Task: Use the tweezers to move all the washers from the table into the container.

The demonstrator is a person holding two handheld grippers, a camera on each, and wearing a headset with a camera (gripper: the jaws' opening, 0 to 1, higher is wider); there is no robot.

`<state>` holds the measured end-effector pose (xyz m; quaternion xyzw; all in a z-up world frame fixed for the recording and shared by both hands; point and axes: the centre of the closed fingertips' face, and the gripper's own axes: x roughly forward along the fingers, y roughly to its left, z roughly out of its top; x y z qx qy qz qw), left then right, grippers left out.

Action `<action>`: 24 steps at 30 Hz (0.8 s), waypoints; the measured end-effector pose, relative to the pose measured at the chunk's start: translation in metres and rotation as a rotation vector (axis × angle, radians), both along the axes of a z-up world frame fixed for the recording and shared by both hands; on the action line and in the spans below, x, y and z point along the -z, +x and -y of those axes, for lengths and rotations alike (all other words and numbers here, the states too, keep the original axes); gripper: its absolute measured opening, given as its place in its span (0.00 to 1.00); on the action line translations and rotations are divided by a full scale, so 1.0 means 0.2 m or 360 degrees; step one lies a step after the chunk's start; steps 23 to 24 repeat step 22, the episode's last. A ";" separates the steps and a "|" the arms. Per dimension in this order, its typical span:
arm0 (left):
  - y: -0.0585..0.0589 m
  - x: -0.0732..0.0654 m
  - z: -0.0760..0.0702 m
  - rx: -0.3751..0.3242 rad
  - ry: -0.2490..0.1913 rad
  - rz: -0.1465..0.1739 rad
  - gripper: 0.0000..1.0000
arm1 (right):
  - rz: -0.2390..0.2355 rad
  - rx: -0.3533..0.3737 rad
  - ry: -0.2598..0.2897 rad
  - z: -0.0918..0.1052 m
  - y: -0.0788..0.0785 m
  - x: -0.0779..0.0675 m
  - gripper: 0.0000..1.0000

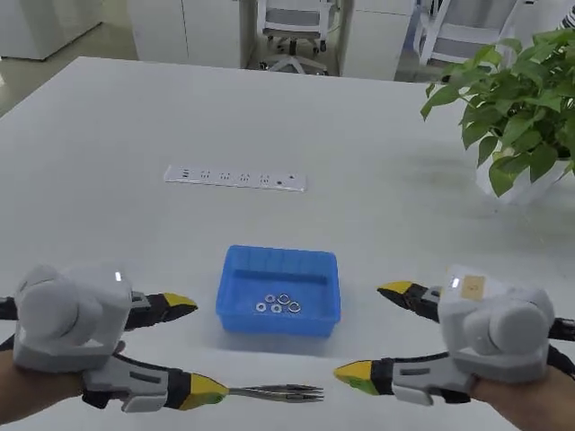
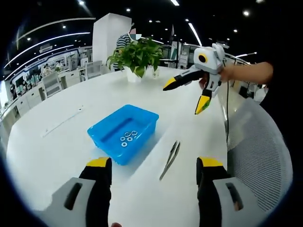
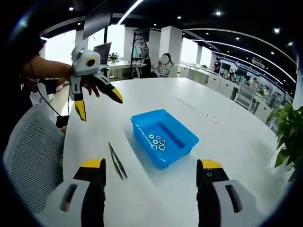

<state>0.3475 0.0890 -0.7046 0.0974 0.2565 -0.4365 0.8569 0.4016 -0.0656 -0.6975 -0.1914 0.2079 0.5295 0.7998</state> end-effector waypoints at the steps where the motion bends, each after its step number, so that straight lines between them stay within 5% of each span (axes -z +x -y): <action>1: 0.00 -0.01 0.00 -0.0009 -0.0014 0.0004 0.82 | 0.0006 0.0014 0.0013 0.01 0.00 -0.01 0.82; 11: -0.03 -0.06 -0.01 -0.0020 -0.0039 0.0025 0.98 | -0.0046 0.0031 0.0026 0.10 -0.06 0.02 1.00; 24: -0.05 -0.06 -0.02 0.0002 -0.0012 0.0021 0.99 | -0.0072 0.0028 0.0018 0.14 -0.11 0.04 1.00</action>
